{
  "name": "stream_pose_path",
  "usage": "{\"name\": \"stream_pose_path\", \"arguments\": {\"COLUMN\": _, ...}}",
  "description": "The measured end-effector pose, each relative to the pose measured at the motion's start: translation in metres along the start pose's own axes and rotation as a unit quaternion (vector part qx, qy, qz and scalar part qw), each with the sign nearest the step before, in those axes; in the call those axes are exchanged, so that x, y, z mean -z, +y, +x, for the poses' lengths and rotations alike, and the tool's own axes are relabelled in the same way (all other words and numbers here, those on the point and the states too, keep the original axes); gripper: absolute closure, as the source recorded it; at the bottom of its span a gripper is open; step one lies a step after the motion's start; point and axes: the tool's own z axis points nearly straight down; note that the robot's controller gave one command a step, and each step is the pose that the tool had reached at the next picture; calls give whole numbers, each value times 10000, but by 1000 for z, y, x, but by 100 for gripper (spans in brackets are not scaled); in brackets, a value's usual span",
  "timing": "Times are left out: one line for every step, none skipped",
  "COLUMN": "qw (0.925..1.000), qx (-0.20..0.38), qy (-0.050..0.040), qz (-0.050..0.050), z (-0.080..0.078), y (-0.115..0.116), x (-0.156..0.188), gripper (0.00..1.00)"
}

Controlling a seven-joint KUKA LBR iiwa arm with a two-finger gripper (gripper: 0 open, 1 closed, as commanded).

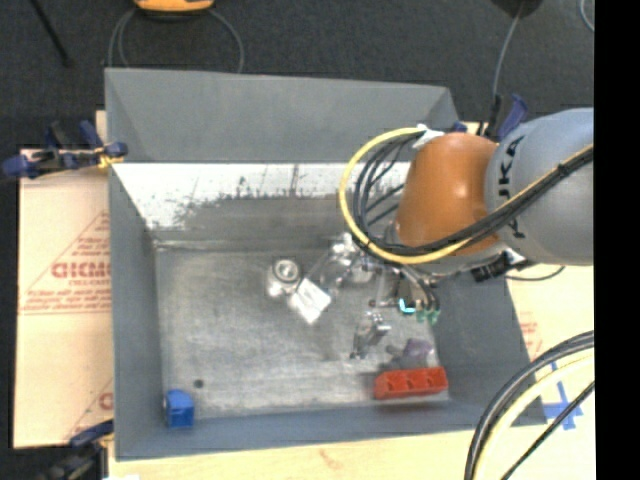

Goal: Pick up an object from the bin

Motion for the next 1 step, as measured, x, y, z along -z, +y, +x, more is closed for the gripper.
{"name": "stream_pose_path", "arguments": {"qw": 9986, "qx": -512, "qy": -139, "qz": -26, "z": -72, "y": 34, "x": -17, "gripper": 0}}
